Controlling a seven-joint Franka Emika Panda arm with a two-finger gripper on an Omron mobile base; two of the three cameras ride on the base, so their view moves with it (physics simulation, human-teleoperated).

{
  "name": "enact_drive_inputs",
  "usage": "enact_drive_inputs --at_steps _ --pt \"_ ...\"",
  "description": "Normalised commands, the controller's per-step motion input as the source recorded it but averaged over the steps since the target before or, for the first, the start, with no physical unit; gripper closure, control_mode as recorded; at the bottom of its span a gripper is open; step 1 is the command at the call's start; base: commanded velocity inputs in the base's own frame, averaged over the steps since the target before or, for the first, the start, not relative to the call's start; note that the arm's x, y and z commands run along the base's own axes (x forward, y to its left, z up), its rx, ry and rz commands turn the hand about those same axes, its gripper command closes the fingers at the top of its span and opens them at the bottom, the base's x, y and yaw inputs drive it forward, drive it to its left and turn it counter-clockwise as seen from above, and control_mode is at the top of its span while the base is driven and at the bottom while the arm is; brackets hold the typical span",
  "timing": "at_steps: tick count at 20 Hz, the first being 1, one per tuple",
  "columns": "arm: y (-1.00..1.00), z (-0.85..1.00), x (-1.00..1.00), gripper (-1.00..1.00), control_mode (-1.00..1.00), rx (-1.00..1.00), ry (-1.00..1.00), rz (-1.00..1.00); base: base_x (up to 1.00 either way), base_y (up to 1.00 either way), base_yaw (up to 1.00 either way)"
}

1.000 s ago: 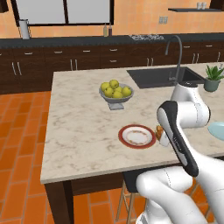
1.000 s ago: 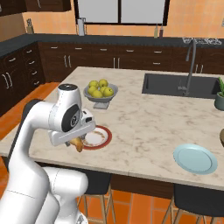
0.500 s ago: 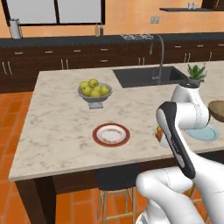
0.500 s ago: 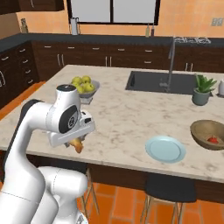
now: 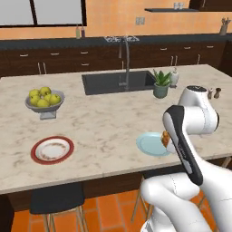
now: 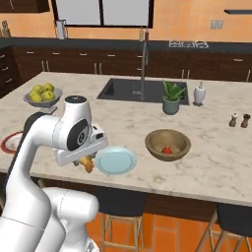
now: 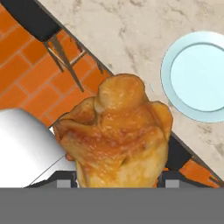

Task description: Pick the chicken drumstick and tomato from their plates and place them in the bowl. Then put the bowl in the fridge.

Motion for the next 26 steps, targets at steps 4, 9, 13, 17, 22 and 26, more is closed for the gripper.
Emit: enact_drive_inputs --at_steps 4,9,13,17,22,26 --pt "0.00 0.00 0.00 1.00 1.00 0.00 0.00 0.00 0.60 -1.00 0.00" --pt "0.00 0.00 0.00 1.00 1.00 0.00 0.00 0.00 0.28 -0.97 -0.01" --pt "0.00 0.00 0.00 1.00 1.00 0.00 0.00 0.00 -0.16 -0.91 -0.12" --pt "0.00 0.00 0.00 1.00 1.00 0.00 0.00 0.00 0.19 -0.63 -0.01" --pt "0.00 0.00 0.00 1.00 1.00 0.00 0.00 0.00 0.58 -0.39 0.07" --pt "0.00 0.00 0.00 1.00 1.00 0.00 0.00 0.00 0.39 -0.52 0.03"
